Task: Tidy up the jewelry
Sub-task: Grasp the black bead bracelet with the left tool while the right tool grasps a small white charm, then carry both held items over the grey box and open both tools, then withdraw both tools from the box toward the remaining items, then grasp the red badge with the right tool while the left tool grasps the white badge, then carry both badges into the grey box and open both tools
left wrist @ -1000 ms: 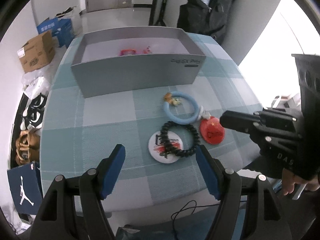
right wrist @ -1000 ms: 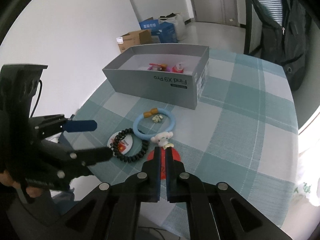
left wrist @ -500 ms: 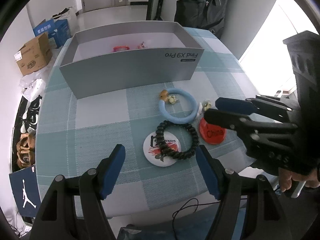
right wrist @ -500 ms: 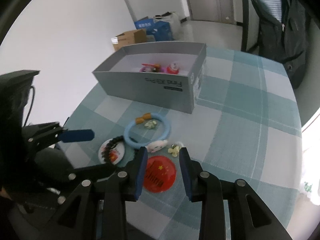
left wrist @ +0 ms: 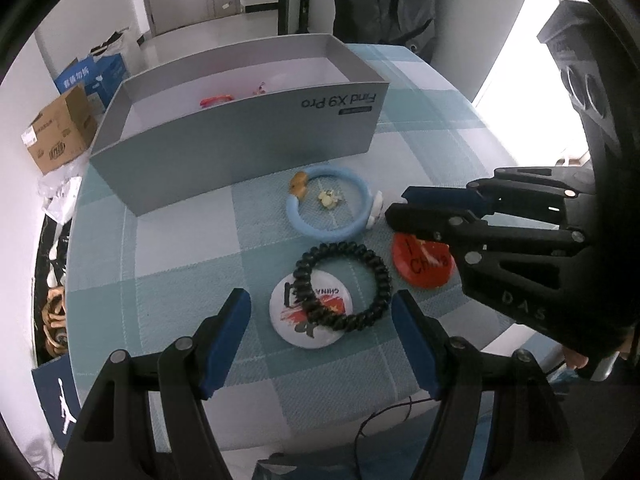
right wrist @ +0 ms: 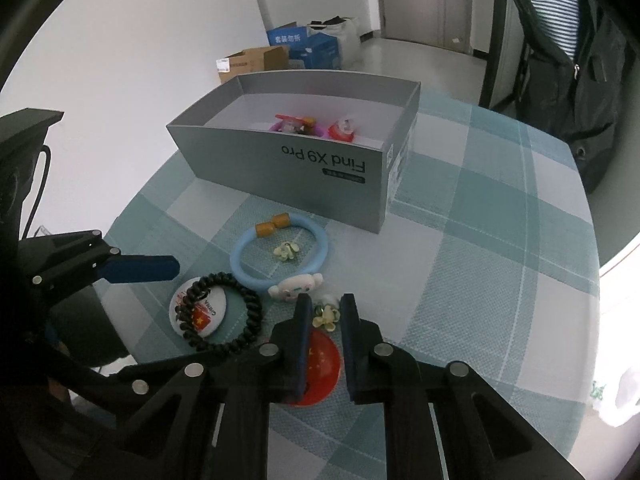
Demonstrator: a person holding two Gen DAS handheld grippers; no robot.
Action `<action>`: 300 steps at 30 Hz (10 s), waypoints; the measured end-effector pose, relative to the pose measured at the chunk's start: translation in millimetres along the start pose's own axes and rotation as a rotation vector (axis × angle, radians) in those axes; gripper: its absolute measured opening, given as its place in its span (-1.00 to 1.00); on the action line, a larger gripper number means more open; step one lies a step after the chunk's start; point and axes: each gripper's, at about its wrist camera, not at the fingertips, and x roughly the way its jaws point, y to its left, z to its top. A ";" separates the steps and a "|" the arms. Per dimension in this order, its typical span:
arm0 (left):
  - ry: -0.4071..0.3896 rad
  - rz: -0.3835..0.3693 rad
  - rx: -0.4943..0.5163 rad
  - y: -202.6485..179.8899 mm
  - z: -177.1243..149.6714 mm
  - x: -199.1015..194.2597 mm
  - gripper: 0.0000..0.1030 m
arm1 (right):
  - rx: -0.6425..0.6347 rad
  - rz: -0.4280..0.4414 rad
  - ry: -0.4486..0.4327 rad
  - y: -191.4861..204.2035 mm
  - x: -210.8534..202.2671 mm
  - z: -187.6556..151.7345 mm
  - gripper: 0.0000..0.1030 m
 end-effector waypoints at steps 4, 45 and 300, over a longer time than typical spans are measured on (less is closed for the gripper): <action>0.000 -0.001 0.027 -4.9 3.7 4.3 0.33 | 0.034 -0.002 0.002 -7.4 -1.6 0.1 -0.77; -0.189 -0.075 -0.050 6.1 29.4 -42.3 -0.21 | 0.306 0.186 -0.142 -43.2 -51.0 17.2 -0.77; -0.120 -0.111 -0.298 93.5 108.2 -10.2 -0.27 | 0.148 0.241 -0.105 -39.8 -6.5 141.1 -0.20</action>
